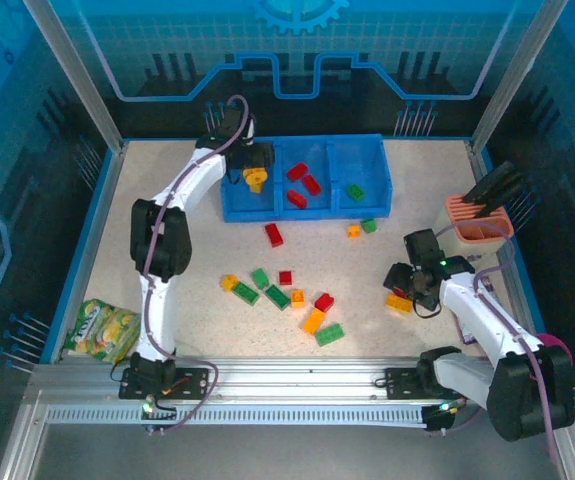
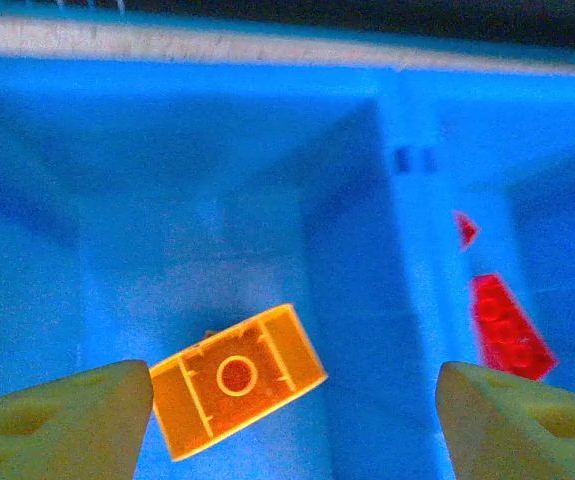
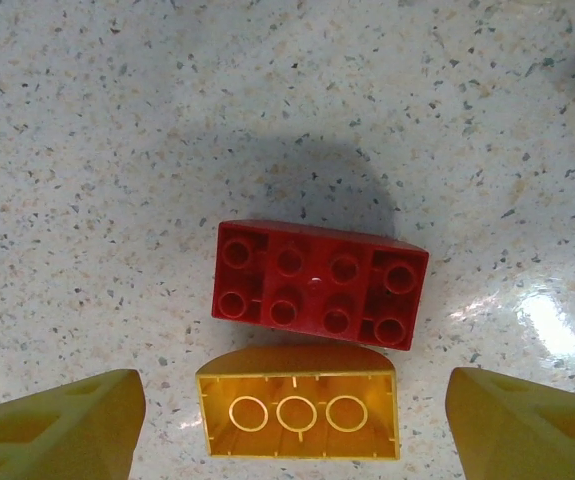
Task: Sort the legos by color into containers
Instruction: Pick up the lego from the bottom-right of the table.
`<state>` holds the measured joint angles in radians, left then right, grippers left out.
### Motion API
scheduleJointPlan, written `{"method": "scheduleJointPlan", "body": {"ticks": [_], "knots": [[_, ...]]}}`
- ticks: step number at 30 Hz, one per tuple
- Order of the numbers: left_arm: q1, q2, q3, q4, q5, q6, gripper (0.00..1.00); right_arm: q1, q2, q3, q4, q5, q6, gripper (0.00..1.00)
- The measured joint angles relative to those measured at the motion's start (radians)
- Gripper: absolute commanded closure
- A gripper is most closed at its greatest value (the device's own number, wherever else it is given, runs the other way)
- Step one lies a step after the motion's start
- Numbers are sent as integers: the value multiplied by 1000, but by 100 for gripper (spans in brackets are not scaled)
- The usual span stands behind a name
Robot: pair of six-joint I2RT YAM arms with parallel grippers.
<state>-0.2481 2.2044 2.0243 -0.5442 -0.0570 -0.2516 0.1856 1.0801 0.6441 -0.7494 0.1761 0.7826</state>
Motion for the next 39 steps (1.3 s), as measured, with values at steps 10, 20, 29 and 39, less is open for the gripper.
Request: {"method": "scheduleJointPlan", "body": {"ticks": [10,20,29,39], "knots": [[0,-141,-129,73,33,-4,37,-31,4,-18,30,-2,37,18],[0,-342,-262,110,50,-2,38,-61,93,-56,117,-39,86,15],[0,-540,-336,146,82,-1,36,-63,209,-55,232,-49,68,24],[0,-658,-428,146,81,0,36,-64,298,8,249,-42,1,59]]}}
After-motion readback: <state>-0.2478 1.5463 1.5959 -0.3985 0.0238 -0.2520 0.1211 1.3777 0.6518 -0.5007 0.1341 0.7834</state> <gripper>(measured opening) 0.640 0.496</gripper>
